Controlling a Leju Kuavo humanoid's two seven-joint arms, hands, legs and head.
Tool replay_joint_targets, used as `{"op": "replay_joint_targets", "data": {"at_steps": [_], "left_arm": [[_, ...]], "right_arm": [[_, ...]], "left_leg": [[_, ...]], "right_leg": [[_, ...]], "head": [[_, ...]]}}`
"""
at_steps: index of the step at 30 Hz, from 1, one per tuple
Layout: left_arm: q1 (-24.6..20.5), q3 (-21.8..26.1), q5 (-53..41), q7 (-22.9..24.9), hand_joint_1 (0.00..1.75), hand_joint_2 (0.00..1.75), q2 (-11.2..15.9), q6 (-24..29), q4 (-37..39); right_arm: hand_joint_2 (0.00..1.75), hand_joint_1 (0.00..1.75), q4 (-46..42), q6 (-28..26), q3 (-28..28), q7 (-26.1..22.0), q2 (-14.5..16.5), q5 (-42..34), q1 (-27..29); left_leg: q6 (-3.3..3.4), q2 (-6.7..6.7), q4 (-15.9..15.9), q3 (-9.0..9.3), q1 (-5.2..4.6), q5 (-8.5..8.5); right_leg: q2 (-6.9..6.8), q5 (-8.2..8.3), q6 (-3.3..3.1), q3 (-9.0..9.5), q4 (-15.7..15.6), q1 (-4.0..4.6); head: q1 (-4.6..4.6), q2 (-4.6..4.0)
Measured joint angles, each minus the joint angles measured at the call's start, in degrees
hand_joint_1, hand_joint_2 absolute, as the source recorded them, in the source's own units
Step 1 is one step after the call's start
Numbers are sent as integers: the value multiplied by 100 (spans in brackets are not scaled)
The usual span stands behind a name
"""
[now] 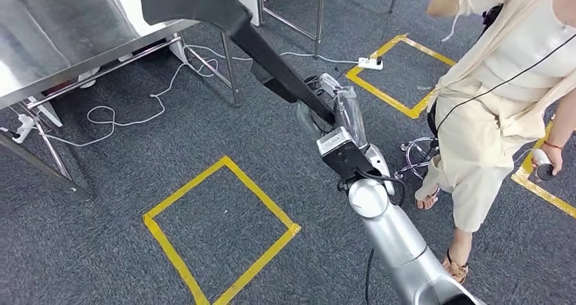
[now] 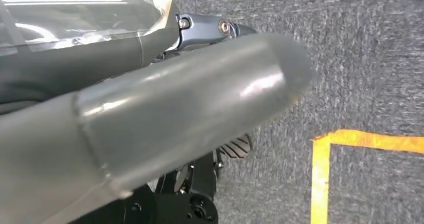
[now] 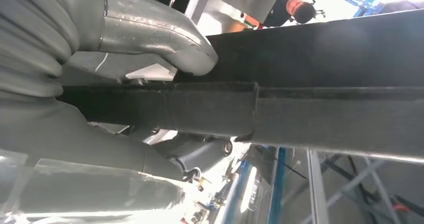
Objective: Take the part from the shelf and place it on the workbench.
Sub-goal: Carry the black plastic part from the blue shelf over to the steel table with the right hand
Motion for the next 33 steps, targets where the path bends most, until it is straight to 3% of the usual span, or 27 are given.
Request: {"op": "replay_joint_targets", "data": {"at_steps": [4, 8, 12, 21, 29, 33], "left_arm": [[1, 10, 69, -108, 0, 0, -11, -120, 0], [0, 64, 198, -284, 0, 0, -14, -250, 0], [3, 144, 260, -460, 0, 0, -13, -330, 0], [8, 174, 232, -576, 0, 0, 2, -387, 0], [8, 174, 162, -608, 0, 0, 3, -374, 0], [6, 166, 27, -906, 0, 0, 9, -226, -4]], "right_arm": [[175, 175, -40, 1, -43, 1, -80, 109, 102], [175, 175, -71, 66, -98, -157, -280, 140, 310], [175, 175, -119, 75, -216, -336, -522, 88, 516], [175, 175, -308, 48, -507, -529, -874, -97, 957], [175, 175, -328, 45, -585, -582, -917, -171, 1001], [175, 175, -317, 45, -614, -650, -916, -302, 944]], "left_leg": [[67, -20, 22, -19, -31, -15], [124, -21, 31, -24, -63, -26], [150, -21, 32, -28, -82, -21], [163, -22, 33, -25, -89, -22], [162, -21, 31, -24, -74, -21], [162, -21, 31, -24, -69, -21]], "right_leg": [[-11, 0, 12, 1, -8, -3], [-11, 1, 75, 7, -13, -5], [-11, 6, 89, 7, -15, -12], [-11, 9, 95, 4, -16, -32], [-11, 9, 94, 4, -15, -28], [-11, 8, 94, 4, -14, -26]], "head": [[1, -1], [1, -1], [1, -1], [1, -1], [-1, -1], [1, -1]]}}
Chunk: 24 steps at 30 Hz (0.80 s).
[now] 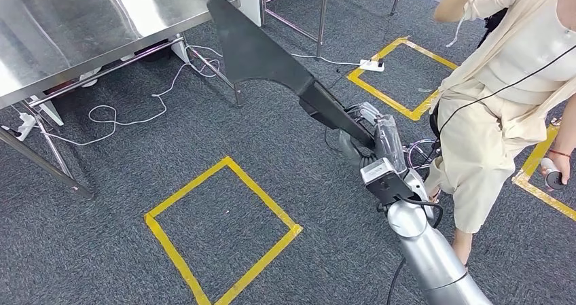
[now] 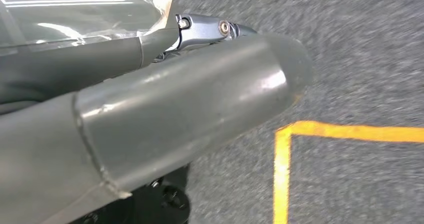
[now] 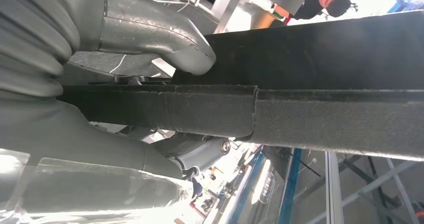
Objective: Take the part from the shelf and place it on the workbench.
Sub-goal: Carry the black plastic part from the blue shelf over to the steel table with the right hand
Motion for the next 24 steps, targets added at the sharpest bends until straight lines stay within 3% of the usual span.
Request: {"op": "replay_joint_targets", "data": {"at_steps": [4, 7, 9, 11, 13, 14, 15, 16, 18, 19, 20, 22, 24], "left_arm": [[-3, -20, -69, -297, 0, 0, 15, 47, -28], [-8, -26, -81, -408, 0, 0, 42, 31, -38], [-13, -30, -85, -483, 0, 0, 50, -5, -40], [-27, -35, -87, -516, 0, 0, 57, -27, -44], [-37, -43, -102, -522, 0, 0, 69, -41, -46], [-35, -47, -113, -520, 0, 0, 72, -55, -46], [-31, -51, -123, -512, 0, 0, 74, -69, -46], [-28, -53, -129, -500, 0, 0, 75, -86, -46], [-26, -53, -128, -468, 0, 0, 83, -114, -48], [-26, -52, -126, -454, 0, 0, 90, -122, -50], [-25, -52, -121, -441, 0, 0, 98, -133, -53], [-22, -50, -89, -406, 0, 0, 105, -169, -58], [-21, -48, -60, -364, 0, 0, 106, -214, -64]], "right_arm": [[175, 175, 7, 0, -2, -7, 8, -28, -11], [175, 175, 10, -1, 0, -13, 22, -32, -18], [175, 175, 11, -4, 2, -30, 30, -38, -32], [175, 175, 15, -7, 1, -52, 28, -61, -38], [175, 175, 23, -11, -1, -65, 13, -94, -8], [175, 175, 27, -18, -2, -67, 1, -107, 21], [175, 175, 28, -27, -3, -68, -11, -120, 55], [175, 175, 26, -38, -5, -68, -24, -131, 84], [175, 175, 12, -60, -11, -68, -45, -155, 127], [175, 175, -3, -67, -14, -68, -52, -174, 147], [175, 175, -21, -72, -20, -63, -58, -198, 172], [175, 175, -61, -75, -34, -53, -64, -248, 232], [175, 175, -115, -81, -49, -48, -69, -275, 283]], "left_leg": [[9, 0, 10, -5, -7, -7], [78, -3, 22, -20, -12, -39], [124, -5, -51, 36, 40, -14], [165, -10, -109, 98, 80, 12], [180, -27, -110, 108, 82, 1], [173, -42, -108, 114, 85, -9], [157, -59, -102, 125, 92, -24], [130, -77, -87, 139, 106, -45], [39, -109, 0, 157, 132, -129], [-12, -121, 64, 150, 135, -190], [-56, -129, 116, 138, 126, -242], [-96, -133, 157, 127, 122, -304], [-128, -112, 220, 121, 153, -361]], "right_leg": [[-1, 3, 7, 3, -7, -10], [-10, 2, 64, 17, -33, -69], [3, -60, 80, -25, 76, -60], [43, -291, 34, -280, 599, -54], [73, -592, -5, -733, 1431, -63], [79, -656, 12, -906, 1708, -72], [82, -630, 54, -979, 1787, -84], [83, -507, 116, -921, 1611, -104], [82, -151, 247, -564, 819, -152], [88, -33, 259, -404, 493, -164], [92, 20, 233, -302, 303, -165], [102, -4, 114, -268, 275, -145], [104, -28, 35, -239, 281, -149]], "head": [[-1, 0], [-2, 0], [-1, 0], [7, 0], [14, 0], [14, 0], [15, 0], [17, 0], [20, 0], [24, 0], [24, 0], [15, 0], [5, 0]]}}
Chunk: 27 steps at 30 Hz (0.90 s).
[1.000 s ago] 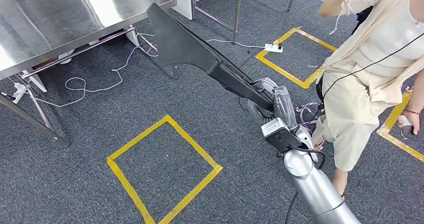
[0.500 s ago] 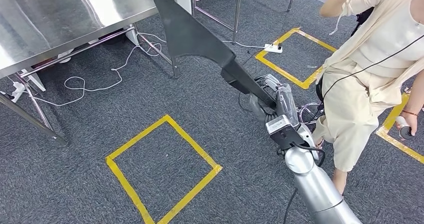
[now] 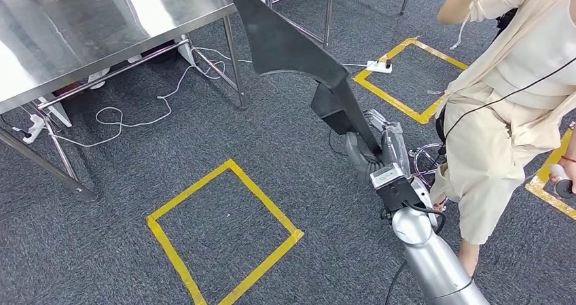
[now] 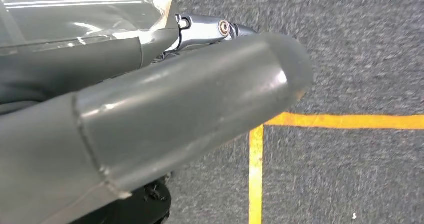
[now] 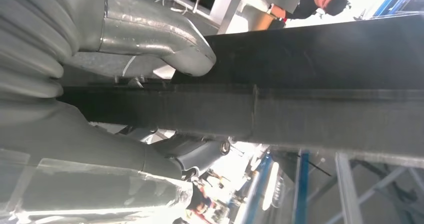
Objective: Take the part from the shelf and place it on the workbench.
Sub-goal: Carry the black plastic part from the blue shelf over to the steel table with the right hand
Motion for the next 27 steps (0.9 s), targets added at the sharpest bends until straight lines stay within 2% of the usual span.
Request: {"op": "replay_joint_targets", "data": {"at_steps": [2, 4, 5, 6, 7, 8, 9, 10, 11, 12, 13, 15, 16, 17, 19, 21, 22, 23, 25, 26, 27], "left_arm": [[-3, 1, 4, 25, 0, 0, -2, -21, -4], [-1, 1, 4, 36, 0, 0, -4, -26, -4], [3, 1, 4, 43, 0, 0, -5, -26, -4], [7, 1, 3, 53, 0, 0, -6, -26, -4], [9, 1, 2, 64, 0, 0, -7, -26, -4], [9, 1, 0, 76, 0, 0, -7, -25, -4], [9, 2, -2, 86, 0, 0, -2, -23, -5], [7, 2, -6, 95, 0, 0, 6, -21, -7], [3, 3, -8, 100, 0, 0, 14, -17, -11], [1, 3, -10, 104, 0, 0, 21, -14, -15], [1, 3, -13, 108, 0, 0, 25, -12, -19], [5, 3, -12, 116, 0, 0, 27, -10, -22], [3, 4, -14, 122, 0, 0, 28, -9, -22], [-1, 4, -16, 131, 0, 0, 28, -8, -22], [-8, 5, -26, 157, 0, 0, 22, -4, -22], [-2, 5, -43, 187, 0, 0, 3, 1, -22], [2, 5, -53, 201, 0, 0, -9, 3, -21], [5, 5, -61, 212, 0, 0, -21, 6, -21], [6, 8, -71, 229, 0, 0, -24, 12, -21], [3, 11, -73, 233, 0, 0, -20, 15, -21], [0, 14, -75, 236, 0, 0, -14, 17, -22]], "right_arm": [[175, 175, -63, -5, -8, -1, -10, -8, 28], [175, 175, -98, -8, -10, -2, -19, -9, 51], [175, 175, -103, -10, -10, -2, -19, -9, 69], [175, 175, -110, -13, -10, -1, -19, -9, 91], [175, 175, -120, -15, -12, -1, -20, -8, 112], [175, 175, -138, -18, -16, 0, -20, -8, 127], [175, 175, -161, -21, -24, 0, -20, -8, 138], [175, 175, -182, -25, -33, -1, -19, -8, 141], [175, 175, -200, -30, -43, -1, -19, -8, 145], [175, 175, -213, -33, -50, 2, -18, -8, 153], [175, 175, -222, -38, -56, 5, -16, -8, 170], [175, 175, -252, -43, -68, 16, -20, -10, 209], [175, 175, -266, -45, -77, 22, -25, -15, 219], [175, 175, -278, -46, -85, 30, -32, -21, 216], [175, 175, -288, -46, -96, 66, -49, -34, 215], [175, 175, -290, -46, -98, 98, -61, -41, 234], [175, 175, -290, -46, -97, 104, -64, -43, 242], [175, 175, -290, -46, -97, 105, -68, -44, 244], [175, 175, -286, -46, -96, 111, -74, -48, 247], [175, 175, -284, -45, -95, 114, -79, -52, 240], [175, 175, -285, -45, -95, 118, -81, -55, 236]], "left_leg": [[-55, 60, 409, -187, 27, -210], [-86, 109, 1181, -631, 34, -505], [-79, 116, 1487, -844, 34, -563], [-55, 118, 1635, -992, 29, -518], [-10, 117, 1551, -1021, 18, -357], [60, 117, 1235, -926, -4, -103], [160, 118, 832, -766, -44, 144], [261, 132, 492, -609, -84, 301], [347, 147, 234, -481, -128, 380], [411, 158, 102, -410, -168, 377], [442, 165, 35, -361, -193, 346], [471, 141, -140, -202, -206, 346], [482, 132, -215, -105, -193, 345], [483, 122, -265, -27, -175, 343], [439, 101, -284, 56, -156, 293], [362, 73, -258, 127, -150, 199], [333, 61, -235, 172, -141, 142], [301, 51, -202, 224, -124, 74], [221, 34, -125, 331, -88, -73], [177, 31, -91, 354, -82, -136], [145, 35, -70, 355, -84, -184]], "right_leg": [[0, -34, -65, 53, -5, 1], [-1, -83, -122, 99, -5, 34], [-1, -110, -140, 124, -4, 56], [0, -143, -157, 159, -4, 81], [1, -180, -166, 205, -5, 109], [2, -220, -173, 262, -7, 137], [2, -263, -182, 309, -17, 147], [0, -303, -176, 358, -34, 172], [-4, -334, -163, 397, -58, 165], [-9, -343, -141, 434, -79, 154], [-16, -328, -96, 476, -82, 156], [-19, -311, -40, 519, -28, 145], [-15, -330, -25, 470, 98, 144], [-6, -374, -20, 370, 288, 138], [6, -537, -1, -57, 911, 120], [6, -684, 43, -458, 1283, 108], [6, -663, 69, -526, 1204, 98], [4, -522, 125, -493, 926, 79], [-18, -77, 213, -337, 348, 59], [-24, 74, 195, -275, 170, 72], [-24, 147, 132, -257, 129, 88]], "head": [[-5, 0], [-10, 0], [-10, 0], [-10, 0], [-11, 0], [-10, 0], [-9, 0], [-2, 0], [1, 0], [6, 0], [6, 0], [2, 1], [-4, 0], [-2, 0], [3, -1], [12, 0], [12, 0], [12, 0], [20, 0], [24, 0], [24, 0]]}}
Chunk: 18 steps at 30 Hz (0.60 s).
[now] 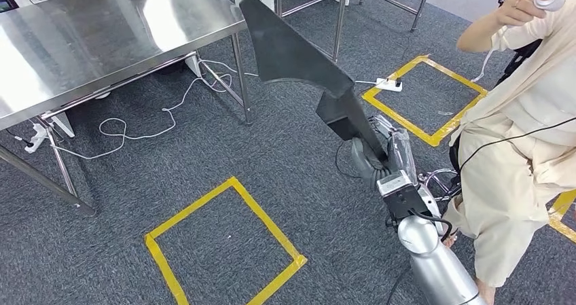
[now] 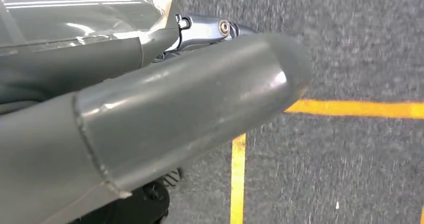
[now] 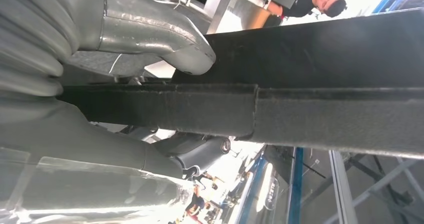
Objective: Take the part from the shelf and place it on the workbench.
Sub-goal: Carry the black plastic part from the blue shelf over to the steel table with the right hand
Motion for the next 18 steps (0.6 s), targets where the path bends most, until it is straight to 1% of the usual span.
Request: {"op": "replay_joint_targets", "data": {"at_steps": [1, 2, 3, 4, 5, 6, 7, 8, 9, 10, 11, 12, 13, 14, 15, 16, 17, 18], "left_arm": [[-3, 2, -2, 2, 0, 0, 5, 2, 0], [-5, 3, -4, 4, 0, 0, 5, 2, -1], [-5, 4, -5, 7, 0, 0, 7, 3, -1], [-5, 6, -5, 8, 0, 0, 7, 3, -1], [-6, 7, -6, 10, 0, 0, 6, 3, -1], [-6, 8, -6, 13, 0, 0, 4, 3, 0], [-5, 9, -6, 14, 0, 0, 3, 3, 0], [-2, 10, -6, 16, 0, 0, 3, 3, 0], [3, 13, -6, 19, 0, 0, 2, 3, 0], [7, 14, -6, 21, 0, 0, 1, 4, 0], [9, 16, -6, 25, 0, 0, -1, 4, 0], [9, 17, -6, 27, 0, 0, 0, 5, 0], [8, 20, -6, 30, 0, 0, 15, 9, -2], [4, 22, -10, 32, 0, 0, 22, 11, -3], [0, 24, -15, 34, 0, 0, 33, 14, -6], [0, 27, -19, 35, 0, 0, 48, 17, -11], [5, 28, -23, 36, 0, 0, 43, 17, -15], [13, 31, -24, 36, 0, 0, 46, 18, -21]], "right_arm": [[175, 175, -2, 1, 2, 7, -2, -2, -6], [175, 175, -6, 1, 1, 13, -5, -3, -12], [175, 175, -10, 1, 0, 20, -5, -3, -9], [175, 175, -12, 1, -1, 27, -8, -3, -9], [175, 175, -15, 1, -1, 30, -9, -3, -11], [175, 175, -19, 1, -2, 32, -11, -4, -12], [175, 175, -20, 1, -1, 33, -13, -4, -13], [175, 175, -22, 2, -1, 34, -14, -6, -11], [175, 175, -22, 4, -1, 34, -15, -9, -6], [175, 175, -22, 9, -1, 35, -17, -14, -1], [175, 175, -22, 16, -1, 35, -21, -23, 1], [175, 175, -23, 24, -1, 35, -26, -34, 1], [175, 175, -23, 32, -1, 35, -32, -47, 0], [175, 175, -25, 42, -1, 34, -39, -59, -3], [175, 175, -27, 50, -2, 33, -50, -67, -5], [175, 175, -28, 57, -3, 32, -57, -74, -1], [175, 175, -32, 62, -4, 29, -65, -80, 11], [175, 175, -36, 61, -6, 24, -76, -84, 26]], "left_leg": [[-23, 5, 20, -11, -4, -28], [-37, 11, 37, -38, 0, -46], [-54, 23, 98, -75, 9, -49], [-81, 36, 240, -153, 21, -47], [-118, 53, 479, -303, 34, -76], [-158, 70, 800, -508, 44, -144], [-191, 81, 1154, -755, 55, -267], [-206, 84, 1465, -998, 62, -397], [-195, 84, 1642, -1181, 63, -466], [-154, 84, 1655, -1282, 54, -430], [-75, 84, 1468, -1276, 31, -262], [52, 83, 1120, -1176, -19, 4], [201, 79, 780, -1054, -78, 246], [335, 71, 483, -940, -130, 408], [426, 64, 279, -847, -184, 488], [478, 49, 145, -763, -217, 491], [507, 43, 6, -657, -245, 492], [538, 41, -149, -508, -259, 526]], "right_leg": [[10, -21, -79, -5, -5, 16], [25, -23, -155, 16, -8, 4], [36, -24, -192, 31, -12, -12], [41, -40, -223, 54, -14, -18], [47, -62, -253, 84, -18, -23], [46, -90, -279, 110, -25, -11], [47, -121, -301, 133, -25, 1], [48, -155, -317, 161, -25, 18], [51, -194, -325, 200, -25, 43], [53, -235, -334, 250, -26, 77], [54, -279, -344, 312, -30, 120], [53, -324, -357, 381, -35, 162], [50, -366, -369, 437, -47, 193], [50, -406, -370, 492, -75, 200], [49, -434, -355, 542, -122, 190], [39, -415, -320, 587, -134, 165], [30, -370, -256, 644, -148, 141], [20, -337, -197, 683, -135, 127]], "head": [[2, 0], [-5, 0], [-9, 0], [-13, 0], [-16, 0], [-19, 0], [-22, 0], [-22, 0], [-23, 0], [-23, 0], [-23, 0], [-23, 0], [-14, 0], [1, 0], [14, 0], [25, 0], [25, 0], [8, 1]]}}
